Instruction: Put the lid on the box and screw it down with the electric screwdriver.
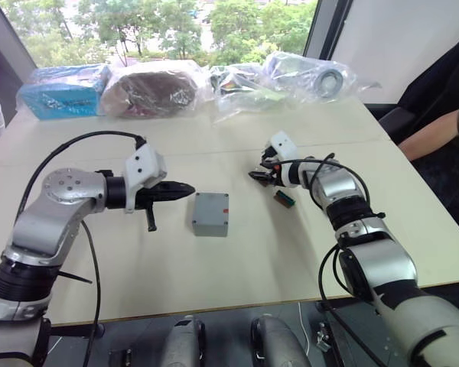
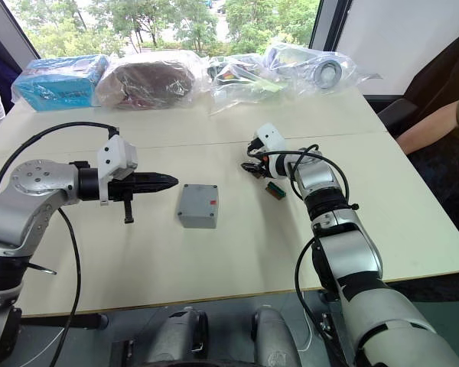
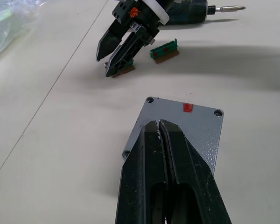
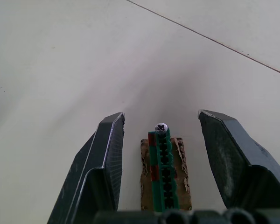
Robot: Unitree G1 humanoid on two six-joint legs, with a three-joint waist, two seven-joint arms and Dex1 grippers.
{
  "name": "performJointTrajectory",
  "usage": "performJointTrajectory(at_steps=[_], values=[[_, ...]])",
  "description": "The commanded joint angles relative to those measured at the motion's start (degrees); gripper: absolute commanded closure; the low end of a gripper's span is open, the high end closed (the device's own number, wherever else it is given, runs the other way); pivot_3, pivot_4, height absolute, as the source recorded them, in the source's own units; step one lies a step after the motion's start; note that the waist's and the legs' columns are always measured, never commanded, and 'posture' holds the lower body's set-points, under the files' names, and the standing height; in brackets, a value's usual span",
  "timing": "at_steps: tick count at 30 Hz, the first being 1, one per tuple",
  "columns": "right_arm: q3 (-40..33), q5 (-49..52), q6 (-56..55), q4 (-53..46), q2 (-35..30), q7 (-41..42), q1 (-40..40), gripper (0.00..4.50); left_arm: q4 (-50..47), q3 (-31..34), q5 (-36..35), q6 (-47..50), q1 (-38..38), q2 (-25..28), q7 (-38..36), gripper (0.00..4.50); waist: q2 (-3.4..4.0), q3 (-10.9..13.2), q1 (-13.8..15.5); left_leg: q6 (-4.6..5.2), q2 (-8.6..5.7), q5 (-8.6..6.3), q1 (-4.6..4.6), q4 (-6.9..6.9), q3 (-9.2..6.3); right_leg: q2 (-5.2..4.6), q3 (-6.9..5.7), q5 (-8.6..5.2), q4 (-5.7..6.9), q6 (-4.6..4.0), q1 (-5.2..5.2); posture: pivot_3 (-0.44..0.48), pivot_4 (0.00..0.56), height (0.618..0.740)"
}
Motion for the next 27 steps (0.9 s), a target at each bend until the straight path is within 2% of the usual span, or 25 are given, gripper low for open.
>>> performJointTrajectory(at_steps=[1,2,6,7,14,19,23,27], values=[[-1.3,0.8,-1.0,-1.6,0.0,-0.2,-1.5,2.42,-1.1,0.5,-0.1,-0.5,-1.1,0.4,0.1,4.50,0.00,0.0,0.0,0.00,0.00,0.00,0.00,0.00,0.00,0.00,0.00,0.00,0.00,0.00,0.00,0.000,0.150,0.740],[-1.3,0.8,-0.9,-1.6,0.1,-0.2,-1.5,2.62,-1.1,0.5,-0.1,-0.5,-1.1,0.3,0.0,4.50,0.00,0.0,0.0,0.00,0.00,0.00,0.00,0.00,0.00,0.00,0.00,0.00,0.00,0.00,0.00,0.000,0.150,0.740],[-1.3,0.8,-0.7,-1.6,0.0,-0.2,-1.4,4.21,-1.1,0.4,-0.2,-0.5,-1.2,0.3,0.0,4.50,0.00,0.0,0.0,0.00,0.00,0.00,0.00,0.00,0.00,0.00,0.00,0.00,0.00,0.00,0.00,0.000,0.150,0.740],[-1.3,0.8,-0.7,-1.7,0.0,-0.3,-1.4,4.44,-1.1,0.4,-0.2,-0.5,-1.1,0.3,0.0,4.50,0.00,0.0,0.0,0.00,0.00,0.00,0.00,0.00,0.00,0.00,0.00,0.00,0.00,0.00,0.00,0.000,0.150,0.740],[-1.7,1.2,0.7,-4.3,-0.9,0.2,-1.3,4.44,-1.2,0.5,-0.2,-0.3,-0.9,0.5,0.0,4.50,0.00,0.0,0.0,0.00,0.00,0.00,0.00,0.00,0.00,0.00,0.00,0.00,0.00,0.00,0.00,0.000,0.150,0.740],[-2.0,2.6,5.9,-13.8,-3.4,2.4,-1.5,4.44,-0.7,0.8,-0.1,-0.5,-0.5,0.9,-0.3,4.50,0.03,0.0,0.1,0.00,0.00,0.00,-0.01,0.00,-0.01,0.00,0.00,0.00,0.00,0.00,-0.01,0.000,0.150,0.740],[-1.8,5.4,13.9,-25.5,-5.0,4.5,-0.1,4.44,-0.2,1.0,0.0,-0.8,-0.2,1.1,-0.6,4.50,0.03,0.0,0.1,0.00,0.00,0.00,-0.01,0.00,-0.01,0.00,0.00,0.00,0.00,0.00,-0.01,0.000,0.150,0.740],[-0.3,12.3,27.9,-44.9,-5.0,7.1,4.2,4.44,0.5,1.4,0.2,-1.4,0.8,1.4,-0.9,4.50,0.03,0.0,0.2,0.01,0.02,0.00,-0.01,-0.05,-0.02,0.00,-0.01,0.00,0.00,0.00,-0.02,0.000,0.150,0.740]])
